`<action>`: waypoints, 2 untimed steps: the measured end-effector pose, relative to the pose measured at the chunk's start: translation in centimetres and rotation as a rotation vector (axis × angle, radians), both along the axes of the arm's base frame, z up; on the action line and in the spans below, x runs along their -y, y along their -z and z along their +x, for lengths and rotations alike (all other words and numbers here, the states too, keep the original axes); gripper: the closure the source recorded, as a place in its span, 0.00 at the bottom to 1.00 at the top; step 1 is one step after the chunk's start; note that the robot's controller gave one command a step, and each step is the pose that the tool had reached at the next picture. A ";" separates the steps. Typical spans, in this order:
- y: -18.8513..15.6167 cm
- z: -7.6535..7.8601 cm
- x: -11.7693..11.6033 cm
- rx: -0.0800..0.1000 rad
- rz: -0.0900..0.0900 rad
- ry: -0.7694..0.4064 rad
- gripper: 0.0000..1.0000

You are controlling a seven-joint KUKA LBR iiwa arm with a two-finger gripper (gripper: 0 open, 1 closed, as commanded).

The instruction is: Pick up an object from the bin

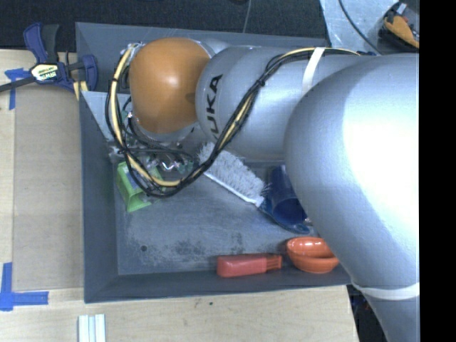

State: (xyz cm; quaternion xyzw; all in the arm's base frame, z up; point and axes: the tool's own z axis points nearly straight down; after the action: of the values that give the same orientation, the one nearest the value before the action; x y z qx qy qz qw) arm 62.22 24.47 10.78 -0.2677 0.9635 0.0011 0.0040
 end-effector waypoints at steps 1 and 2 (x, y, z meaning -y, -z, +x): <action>0.7 -0.5 0.4 0.003 0.004 0.373 0.00; 2.4 1.2 0.1 0.020 0.003 -0.005 1.00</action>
Offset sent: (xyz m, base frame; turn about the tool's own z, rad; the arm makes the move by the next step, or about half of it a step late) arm 0.0031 0.0009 -0.0378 -0.0103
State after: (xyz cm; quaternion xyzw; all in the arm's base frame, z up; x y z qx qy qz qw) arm 63.41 24.42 8.41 -0.2699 0.9628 -0.0003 0.0140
